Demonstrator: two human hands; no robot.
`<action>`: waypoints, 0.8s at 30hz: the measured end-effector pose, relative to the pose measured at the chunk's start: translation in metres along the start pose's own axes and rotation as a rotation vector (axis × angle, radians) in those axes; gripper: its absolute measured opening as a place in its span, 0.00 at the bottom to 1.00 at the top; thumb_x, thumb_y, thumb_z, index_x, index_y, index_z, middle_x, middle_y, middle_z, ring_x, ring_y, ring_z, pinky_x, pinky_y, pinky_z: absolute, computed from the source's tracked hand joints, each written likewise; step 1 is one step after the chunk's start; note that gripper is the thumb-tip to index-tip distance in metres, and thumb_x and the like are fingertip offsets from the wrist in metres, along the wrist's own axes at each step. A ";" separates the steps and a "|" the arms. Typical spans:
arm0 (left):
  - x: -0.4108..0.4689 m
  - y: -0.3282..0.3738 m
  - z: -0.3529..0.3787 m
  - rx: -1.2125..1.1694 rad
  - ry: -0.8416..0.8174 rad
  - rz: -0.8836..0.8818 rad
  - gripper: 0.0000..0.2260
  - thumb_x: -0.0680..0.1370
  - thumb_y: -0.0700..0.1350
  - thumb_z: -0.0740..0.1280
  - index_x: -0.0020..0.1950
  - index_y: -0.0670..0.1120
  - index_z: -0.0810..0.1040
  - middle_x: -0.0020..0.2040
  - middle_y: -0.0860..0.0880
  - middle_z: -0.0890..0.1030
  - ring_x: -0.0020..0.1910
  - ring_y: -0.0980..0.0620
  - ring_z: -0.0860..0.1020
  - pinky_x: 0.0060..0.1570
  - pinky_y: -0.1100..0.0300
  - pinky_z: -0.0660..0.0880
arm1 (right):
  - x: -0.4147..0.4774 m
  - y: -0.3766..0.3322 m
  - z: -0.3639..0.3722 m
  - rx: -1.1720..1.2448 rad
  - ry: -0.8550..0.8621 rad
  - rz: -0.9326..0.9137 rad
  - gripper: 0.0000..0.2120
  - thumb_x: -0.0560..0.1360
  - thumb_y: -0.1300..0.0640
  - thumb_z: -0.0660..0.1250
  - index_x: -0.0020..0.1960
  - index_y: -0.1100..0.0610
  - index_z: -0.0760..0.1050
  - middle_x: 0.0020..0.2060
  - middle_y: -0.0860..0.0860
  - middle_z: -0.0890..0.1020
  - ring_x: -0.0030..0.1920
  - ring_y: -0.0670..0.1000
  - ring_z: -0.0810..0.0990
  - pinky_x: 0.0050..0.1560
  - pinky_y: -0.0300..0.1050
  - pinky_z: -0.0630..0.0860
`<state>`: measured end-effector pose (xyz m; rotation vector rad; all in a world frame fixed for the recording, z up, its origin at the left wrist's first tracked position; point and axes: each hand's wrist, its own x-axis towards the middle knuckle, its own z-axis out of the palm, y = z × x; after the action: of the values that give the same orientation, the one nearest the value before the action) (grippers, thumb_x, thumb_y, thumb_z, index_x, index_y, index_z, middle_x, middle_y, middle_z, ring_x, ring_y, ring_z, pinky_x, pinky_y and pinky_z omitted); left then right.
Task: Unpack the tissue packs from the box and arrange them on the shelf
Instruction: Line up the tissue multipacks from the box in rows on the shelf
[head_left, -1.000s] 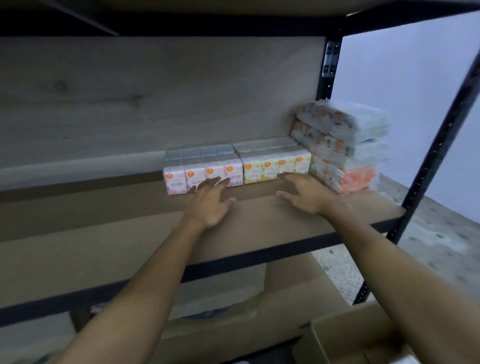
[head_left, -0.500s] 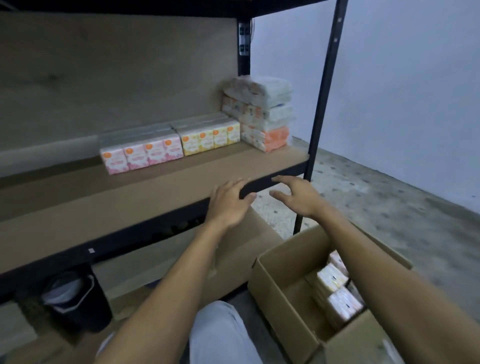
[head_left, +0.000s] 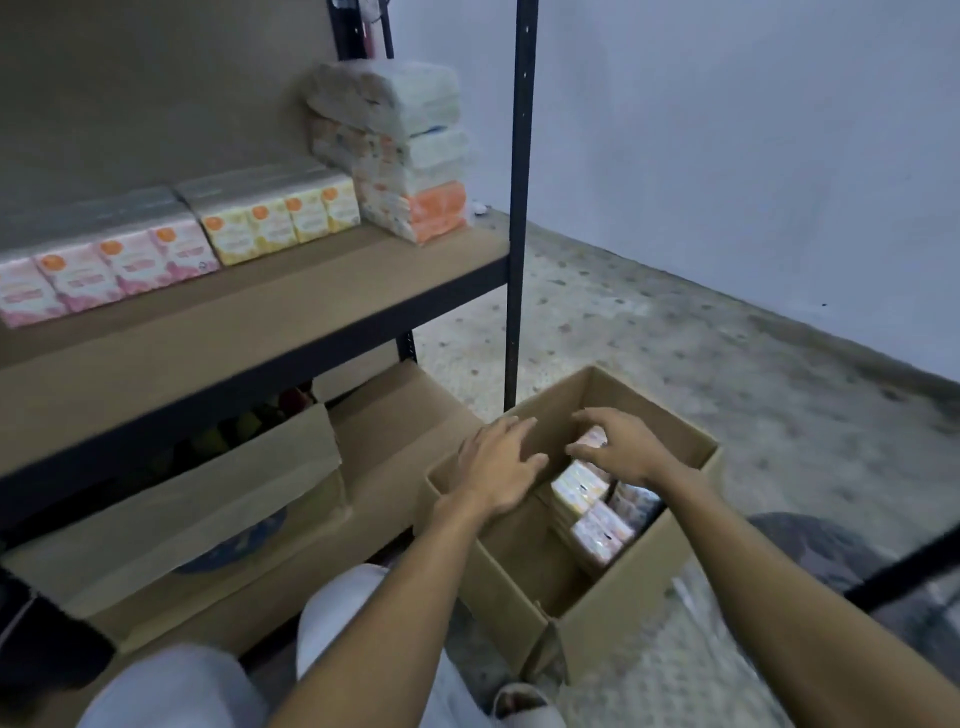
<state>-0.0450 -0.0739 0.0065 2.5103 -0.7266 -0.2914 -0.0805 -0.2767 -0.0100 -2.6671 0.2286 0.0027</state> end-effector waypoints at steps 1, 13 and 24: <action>0.004 -0.001 0.012 -0.001 -0.037 -0.019 0.26 0.79 0.56 0.61 0.77 0.55 0.60 0.77 0.52 0.61 0.76 0.50 0.59 0.74 0.50 0.56 | 0.001 0.009 0.006 0.010 -0.015 0.015 0.28 0.71 0.42 0.69 0.67 0.53 0.72 0.66 0.50 0.76 0.66 0.51 0.73 0.66 0.49 0.70; 0.076 -0.004 0.108 -0.122 -0.219 -0.230 0.29 0.78 0.55 0.63 0.77 0.55 0.57 0.76 0.50 0.61 0.74 0.47 0.63 0.69 0.47 0.64 | 0.052 0.112 0.058 0.026 -0.113 0.139 0.31 0.70 0.42 0.70 0.70 0.51 0.69 0.72 0.54 0.68 0.72 0.54 0.65 0.69 0.56 0.65; 0.146 -0.015 0.180 -0.263 -0.316 -0.373 0.31 0.77 0.55 0.65 0.78 0.53 0.57 0.75 0.44 0.62 0.72 0.43 0.65 0.68 0.53 0.62 | 0.123 0.169 0.091 -0.024 -0.172 0.124 0.33 0.71 0.43 0.70 0.73 0.49 0.64 0.75 0.55 0.61 0.74 0.56 0.60 0.70 0.59 0.63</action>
<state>0.0229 -0.2167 -0.1632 2.3539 -0.2988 -0.8708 0.0167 -0.4050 -0.1715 -2.6535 0.3388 0.2750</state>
